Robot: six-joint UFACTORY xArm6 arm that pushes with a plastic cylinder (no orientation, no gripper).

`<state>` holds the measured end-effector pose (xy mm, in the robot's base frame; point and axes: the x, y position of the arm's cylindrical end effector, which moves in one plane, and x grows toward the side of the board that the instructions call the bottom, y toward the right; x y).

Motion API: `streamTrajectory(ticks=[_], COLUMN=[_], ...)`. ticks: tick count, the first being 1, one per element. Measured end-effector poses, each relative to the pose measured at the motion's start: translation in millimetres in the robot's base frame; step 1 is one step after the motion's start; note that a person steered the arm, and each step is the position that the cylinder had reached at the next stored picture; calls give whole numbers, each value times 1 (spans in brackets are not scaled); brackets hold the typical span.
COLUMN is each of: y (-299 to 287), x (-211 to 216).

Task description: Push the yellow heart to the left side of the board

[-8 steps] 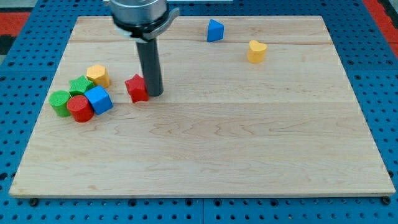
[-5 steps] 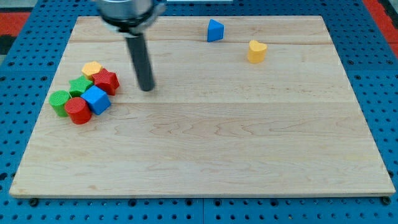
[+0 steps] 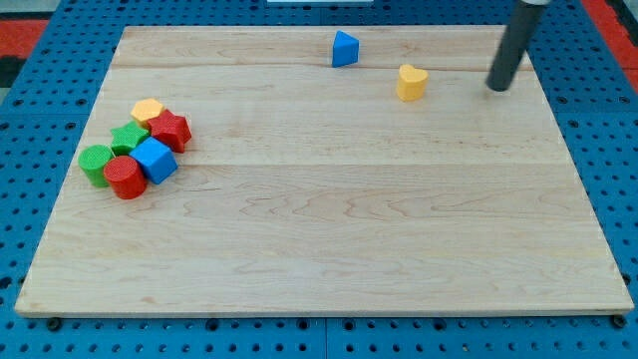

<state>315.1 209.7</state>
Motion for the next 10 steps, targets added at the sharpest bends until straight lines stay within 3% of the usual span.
streamTrajectory(ticks=[1, 4, 5, 6, 8, 9, 10], y=[-36, -33, -74, -165, -90, -146, -180], x=[25, 12, -18, 0, 39, 50, 18])
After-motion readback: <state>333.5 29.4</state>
